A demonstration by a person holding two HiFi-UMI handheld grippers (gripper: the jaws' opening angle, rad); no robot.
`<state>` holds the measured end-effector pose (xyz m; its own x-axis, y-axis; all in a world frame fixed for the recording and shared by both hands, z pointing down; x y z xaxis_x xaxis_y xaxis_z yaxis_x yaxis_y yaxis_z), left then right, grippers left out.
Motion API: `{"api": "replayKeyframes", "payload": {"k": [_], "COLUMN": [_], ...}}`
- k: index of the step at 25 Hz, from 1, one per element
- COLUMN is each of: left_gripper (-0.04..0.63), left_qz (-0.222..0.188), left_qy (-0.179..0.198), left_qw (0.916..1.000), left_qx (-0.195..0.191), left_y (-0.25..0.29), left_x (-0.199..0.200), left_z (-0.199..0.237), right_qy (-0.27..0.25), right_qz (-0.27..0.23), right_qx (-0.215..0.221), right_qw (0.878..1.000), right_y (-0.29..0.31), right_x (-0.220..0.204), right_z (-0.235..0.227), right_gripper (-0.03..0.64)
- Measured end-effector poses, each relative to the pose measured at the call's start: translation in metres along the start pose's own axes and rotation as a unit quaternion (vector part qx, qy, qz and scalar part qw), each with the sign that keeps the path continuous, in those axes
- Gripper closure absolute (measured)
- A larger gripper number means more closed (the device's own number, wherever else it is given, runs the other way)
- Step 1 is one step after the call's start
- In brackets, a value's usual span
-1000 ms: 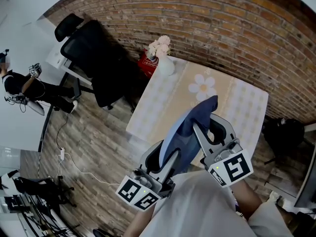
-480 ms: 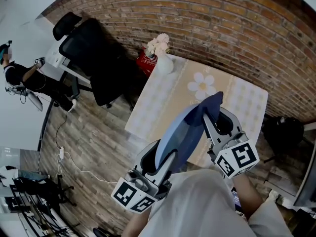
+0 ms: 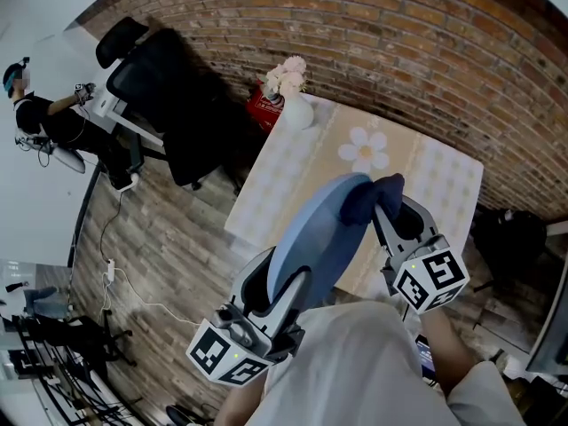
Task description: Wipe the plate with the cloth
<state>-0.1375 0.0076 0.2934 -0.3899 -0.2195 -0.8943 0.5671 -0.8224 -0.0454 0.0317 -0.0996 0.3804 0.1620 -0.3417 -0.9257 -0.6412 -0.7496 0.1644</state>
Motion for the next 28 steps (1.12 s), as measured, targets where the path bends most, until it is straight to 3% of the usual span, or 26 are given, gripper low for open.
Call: {"api": "replayKeyframes", "payload": {"k": [17,28], "left_gripper": [0.408,0.408], "left_qz": [-0.041,-0.043], "left_qy": [-0.021,-0.019], "left_qw": [0.9989,0.9987], "left_qx": [0.013,0.021], "left_y": [0.007,0.011], "left_x": [0.016,0.018], "left_z": [0.006,0.010], "right_qy": [0.024,0.019], "right_qz": [0.069,0.107], "right_qx": [0.019,0.044], "right_qw": [0.997,0.993], "right_y": [-0.016,-0.026], "right_x": [-0.049,-0.069], "right_z": [0.015,0.043], "right_gripper": [0.509,0.509]}}
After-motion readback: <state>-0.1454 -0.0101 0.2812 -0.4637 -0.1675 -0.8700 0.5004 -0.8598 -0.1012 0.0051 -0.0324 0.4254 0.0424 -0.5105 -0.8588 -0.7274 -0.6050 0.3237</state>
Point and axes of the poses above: the fingertips, and each gripper's own axes: y forward along the fingers, z to its left, x out of its top, the point moved 4 cm from there along -y, backward along the fingers, and after that the axes turned 2 degrees about y, right-handed, at the moved point
